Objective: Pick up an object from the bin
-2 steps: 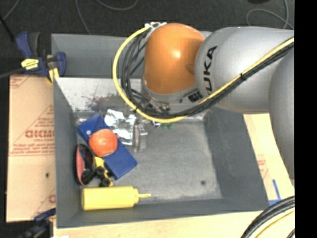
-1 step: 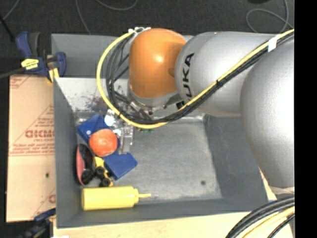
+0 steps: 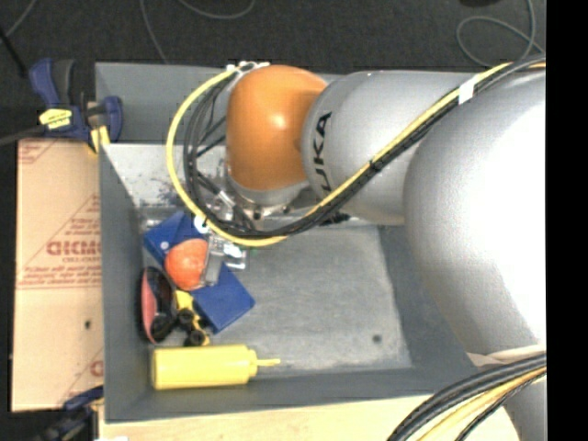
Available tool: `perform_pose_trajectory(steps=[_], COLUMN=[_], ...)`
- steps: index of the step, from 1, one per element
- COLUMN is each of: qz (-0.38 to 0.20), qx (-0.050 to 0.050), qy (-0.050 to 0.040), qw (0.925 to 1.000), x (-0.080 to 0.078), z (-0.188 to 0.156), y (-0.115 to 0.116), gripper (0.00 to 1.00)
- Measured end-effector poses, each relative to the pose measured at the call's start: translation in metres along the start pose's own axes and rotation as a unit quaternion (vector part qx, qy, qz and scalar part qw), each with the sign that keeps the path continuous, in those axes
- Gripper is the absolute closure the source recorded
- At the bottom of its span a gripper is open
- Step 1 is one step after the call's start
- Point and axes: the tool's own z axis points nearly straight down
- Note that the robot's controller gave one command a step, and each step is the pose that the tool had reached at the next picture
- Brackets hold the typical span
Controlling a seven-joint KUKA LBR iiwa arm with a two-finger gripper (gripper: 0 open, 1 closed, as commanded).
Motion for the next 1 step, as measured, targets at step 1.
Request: perform_pose_trajectory(steps=[1], qz=[-0.101], qx=[0.003], qy=[0.0034], qw=[0.9948], x=[-0.0043], z=[0.0219], y=[0.0083], gripper=[0.0])
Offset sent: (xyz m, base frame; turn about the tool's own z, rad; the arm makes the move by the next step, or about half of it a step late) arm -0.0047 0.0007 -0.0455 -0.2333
